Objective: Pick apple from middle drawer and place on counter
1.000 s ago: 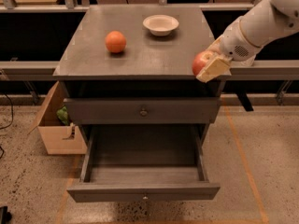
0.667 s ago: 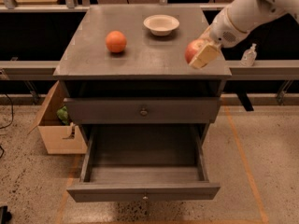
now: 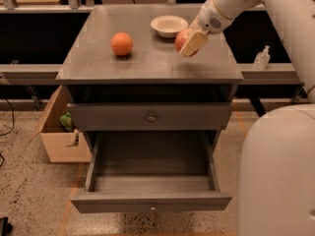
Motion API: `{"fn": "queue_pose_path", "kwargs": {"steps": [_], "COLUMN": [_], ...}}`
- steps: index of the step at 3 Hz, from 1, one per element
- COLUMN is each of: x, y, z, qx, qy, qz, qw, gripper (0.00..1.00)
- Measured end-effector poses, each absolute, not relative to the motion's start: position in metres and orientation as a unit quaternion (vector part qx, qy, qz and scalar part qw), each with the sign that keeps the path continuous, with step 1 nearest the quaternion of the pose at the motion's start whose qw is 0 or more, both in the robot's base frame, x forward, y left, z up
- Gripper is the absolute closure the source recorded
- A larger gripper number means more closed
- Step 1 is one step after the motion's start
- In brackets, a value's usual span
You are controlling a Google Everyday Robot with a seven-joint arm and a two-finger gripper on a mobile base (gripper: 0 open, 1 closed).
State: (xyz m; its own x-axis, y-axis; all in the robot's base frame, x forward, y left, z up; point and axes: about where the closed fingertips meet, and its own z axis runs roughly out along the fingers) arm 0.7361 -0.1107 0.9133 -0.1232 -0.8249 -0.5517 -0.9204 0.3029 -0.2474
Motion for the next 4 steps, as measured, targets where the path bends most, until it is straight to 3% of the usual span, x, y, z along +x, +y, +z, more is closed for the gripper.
{"fn": "queue_pose_path", "kwargs": {"steps": [3,4], "x": [0.776,0.78], "y": [-0.07,-0.068], "z": [0.87,0.864], "qx": [-0.576,-0.572], "qy": [0.752,0.755], "qz": [0.131,0.139], "qw": [0.291,0.287], "gripper": [0.12,0.0]}}
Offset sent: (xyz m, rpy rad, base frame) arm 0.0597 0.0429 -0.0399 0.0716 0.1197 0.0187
